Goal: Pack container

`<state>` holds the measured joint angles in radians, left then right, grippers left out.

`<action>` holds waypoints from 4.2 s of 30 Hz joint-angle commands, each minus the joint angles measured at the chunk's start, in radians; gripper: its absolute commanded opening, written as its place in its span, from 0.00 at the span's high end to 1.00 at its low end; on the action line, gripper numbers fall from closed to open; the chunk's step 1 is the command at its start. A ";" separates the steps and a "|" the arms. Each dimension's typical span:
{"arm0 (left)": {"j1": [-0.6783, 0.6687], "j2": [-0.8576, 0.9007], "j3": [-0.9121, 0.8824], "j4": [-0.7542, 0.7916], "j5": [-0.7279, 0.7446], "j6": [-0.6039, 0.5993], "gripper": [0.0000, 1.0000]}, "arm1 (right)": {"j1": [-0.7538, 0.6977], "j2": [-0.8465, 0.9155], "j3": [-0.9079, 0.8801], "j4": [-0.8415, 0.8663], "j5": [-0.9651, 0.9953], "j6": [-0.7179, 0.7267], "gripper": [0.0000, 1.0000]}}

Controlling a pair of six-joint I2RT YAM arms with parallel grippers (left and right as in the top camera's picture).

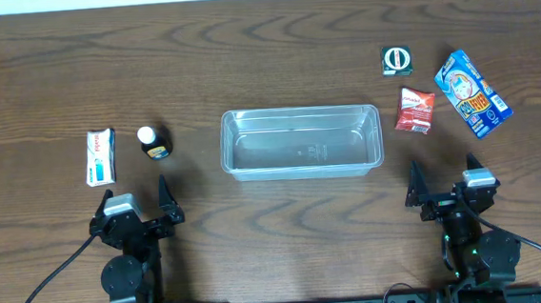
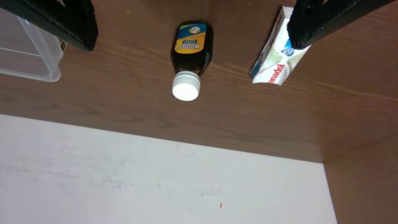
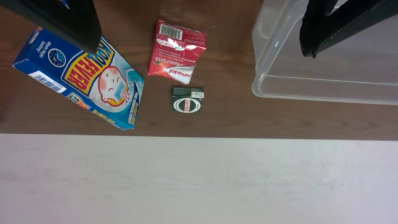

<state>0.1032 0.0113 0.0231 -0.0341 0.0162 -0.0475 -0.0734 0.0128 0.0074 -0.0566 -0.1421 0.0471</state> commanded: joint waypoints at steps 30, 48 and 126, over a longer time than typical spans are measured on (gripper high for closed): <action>0.000 -0.005 -0.019 -0.039 -0.020 0.014 0.02 | 0.015 -0.005 -0.002 -0.004 -0.004 -0.011 0.01; 0.000 -0.005 -0.019 -0.039 -0.020 0.014 0.02 | 0.015 -0.005 -0.002 -0.004 -0.004 -0.011 0.01; 0.000 -0.005 -0.019 -0.039 -0.020 0.014 0.02 | -0.332 1.767 1.445 -0.636 -0.179 -0.403 0.03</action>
<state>0.1032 0.0109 0.0238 -0.0360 0.0162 -0.0475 -0.3912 1.7329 1.4372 -0.6914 -0.2962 -0.3763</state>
